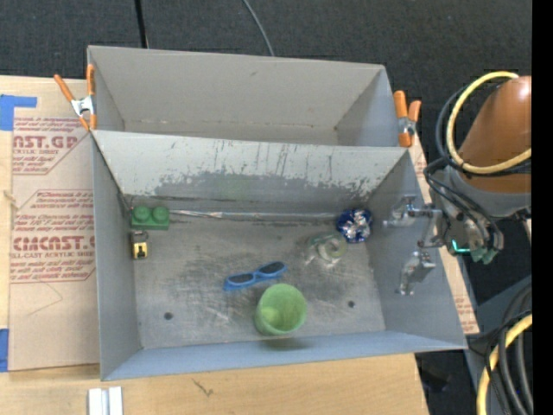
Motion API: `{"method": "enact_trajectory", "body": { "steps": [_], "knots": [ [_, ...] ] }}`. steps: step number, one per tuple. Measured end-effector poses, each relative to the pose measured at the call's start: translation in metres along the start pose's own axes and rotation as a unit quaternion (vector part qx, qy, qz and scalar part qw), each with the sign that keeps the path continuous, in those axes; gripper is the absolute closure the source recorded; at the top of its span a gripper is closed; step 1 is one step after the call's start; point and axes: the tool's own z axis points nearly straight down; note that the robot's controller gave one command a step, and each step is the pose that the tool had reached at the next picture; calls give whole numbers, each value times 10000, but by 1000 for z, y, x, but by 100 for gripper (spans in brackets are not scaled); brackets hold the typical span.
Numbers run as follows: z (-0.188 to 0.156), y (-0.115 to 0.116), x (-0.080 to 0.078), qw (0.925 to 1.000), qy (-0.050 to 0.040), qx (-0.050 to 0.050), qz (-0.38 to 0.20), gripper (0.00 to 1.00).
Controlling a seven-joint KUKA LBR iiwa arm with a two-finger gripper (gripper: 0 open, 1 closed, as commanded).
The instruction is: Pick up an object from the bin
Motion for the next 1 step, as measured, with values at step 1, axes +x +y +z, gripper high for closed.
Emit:
{"method": "enact_trajectory", "body": {
  "steps": [1],
  "knots": [
    [152, -16, -90, 9999, -109, 11, -122, 0]
  ]
}}
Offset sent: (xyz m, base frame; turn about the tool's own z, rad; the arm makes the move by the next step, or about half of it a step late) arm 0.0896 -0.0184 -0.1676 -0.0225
